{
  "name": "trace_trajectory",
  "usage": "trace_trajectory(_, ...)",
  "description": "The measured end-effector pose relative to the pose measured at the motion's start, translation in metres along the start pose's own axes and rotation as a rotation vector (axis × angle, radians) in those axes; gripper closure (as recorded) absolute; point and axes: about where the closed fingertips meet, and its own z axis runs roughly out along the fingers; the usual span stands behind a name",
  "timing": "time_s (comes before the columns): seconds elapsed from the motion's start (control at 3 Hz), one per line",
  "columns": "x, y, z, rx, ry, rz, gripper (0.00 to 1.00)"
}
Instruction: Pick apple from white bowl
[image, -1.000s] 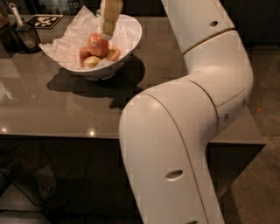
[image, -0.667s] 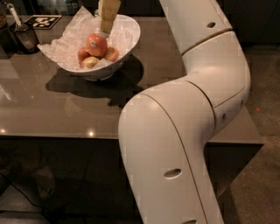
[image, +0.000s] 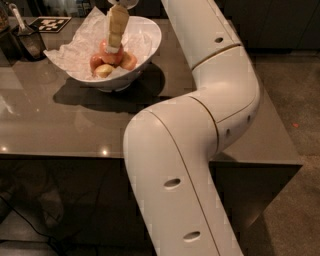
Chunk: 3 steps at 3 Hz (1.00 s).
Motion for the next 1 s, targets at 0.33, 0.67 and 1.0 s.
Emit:
trace_trajectory(0.33,0.005,-0.003,0.017,-0.009,0.024,-0.008,0.0)
trace_trajectory(0.67,0.009,-0.004,0.027,-0.012,0.044,-0.019,0.0)
trace_trajectory(1.0,0.015,-0.005,0.036,-0.02,0.058,-0.03,0.0)
